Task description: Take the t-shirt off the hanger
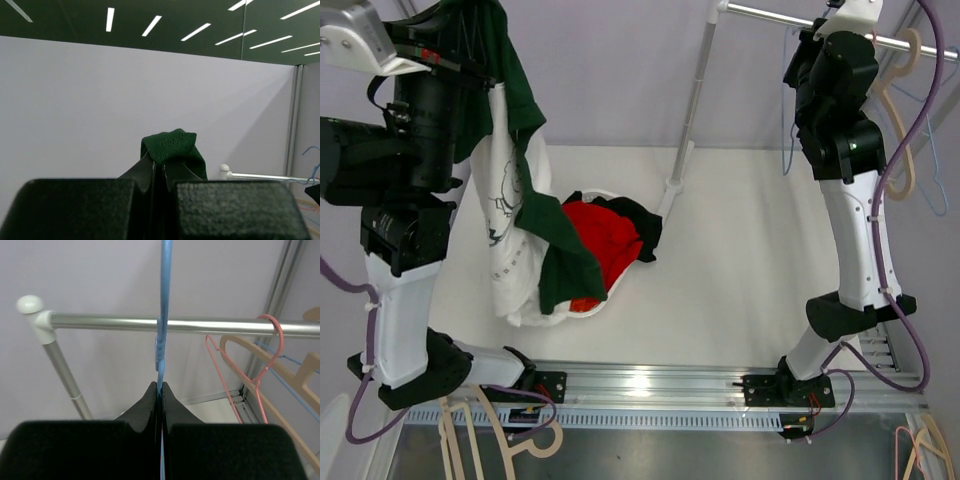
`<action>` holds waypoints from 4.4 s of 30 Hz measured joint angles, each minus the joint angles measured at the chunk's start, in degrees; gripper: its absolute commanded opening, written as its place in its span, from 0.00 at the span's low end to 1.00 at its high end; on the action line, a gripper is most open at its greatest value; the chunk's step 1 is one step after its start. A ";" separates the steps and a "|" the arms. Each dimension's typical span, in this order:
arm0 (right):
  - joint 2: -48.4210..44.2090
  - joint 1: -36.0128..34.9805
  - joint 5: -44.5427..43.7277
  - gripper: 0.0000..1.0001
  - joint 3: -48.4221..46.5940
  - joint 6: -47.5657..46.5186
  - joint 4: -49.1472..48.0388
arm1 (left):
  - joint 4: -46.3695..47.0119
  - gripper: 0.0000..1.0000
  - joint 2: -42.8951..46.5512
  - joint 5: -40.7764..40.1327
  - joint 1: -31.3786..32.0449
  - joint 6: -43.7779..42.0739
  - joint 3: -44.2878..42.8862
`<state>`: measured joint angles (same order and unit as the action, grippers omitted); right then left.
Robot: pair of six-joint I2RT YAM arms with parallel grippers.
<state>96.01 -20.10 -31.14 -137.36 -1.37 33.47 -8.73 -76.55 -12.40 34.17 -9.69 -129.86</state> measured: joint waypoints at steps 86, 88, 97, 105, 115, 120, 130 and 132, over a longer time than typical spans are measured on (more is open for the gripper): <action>2.03 1.29 -4.92 0.00 22.12 -0.83 -19.12 | -4.68 0.01 11.78 3.13 6.40 53.22 100.21; 2.14 0.20 -7.78 0.00 22.12 -2.03 -19.93 | -4.70 0.01 11.78 3.10 6.43 53.20 100.19; 10.69 -6.12 -26.49 0.00 18.16 -14.95 -34.14 | -7.85 0.01 11.02 1.99 7.65 52.74 97.74; 14.91 -5.75 -32.06 0.00 14.03 -18.08 -35.26 | -12.63 0.01 10.47 0.37 9.90 52.17 93.61; 14.95 -2.78 -31.39 0.00 8.31 -16.02 -32.30 | -13.51 0.01 8.90 -1.31 12.02 52.28 92.45; 15.23 -0.20 -30.25 0.00 5.11 -12.44 -27.71 | -13.75 0.01 8.28 -1.51 12.57 52.28 91.82; 16.96 2.75 -26.77 0.00 4.17 -3.89 -17.53 | -13.75 0.01 8.28 -2.05 13.05 52.28 91.80; 16.96 2.75 -26.01 0.02 4.39 -2.58 -16.26 | -13.77 0.01 8.28 -2.25 13.18 52.28 91.80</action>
<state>112.97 -17.34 -57.14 -132.97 -3.95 17.21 -22.50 -68.27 -14.66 47.35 42.59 -38.06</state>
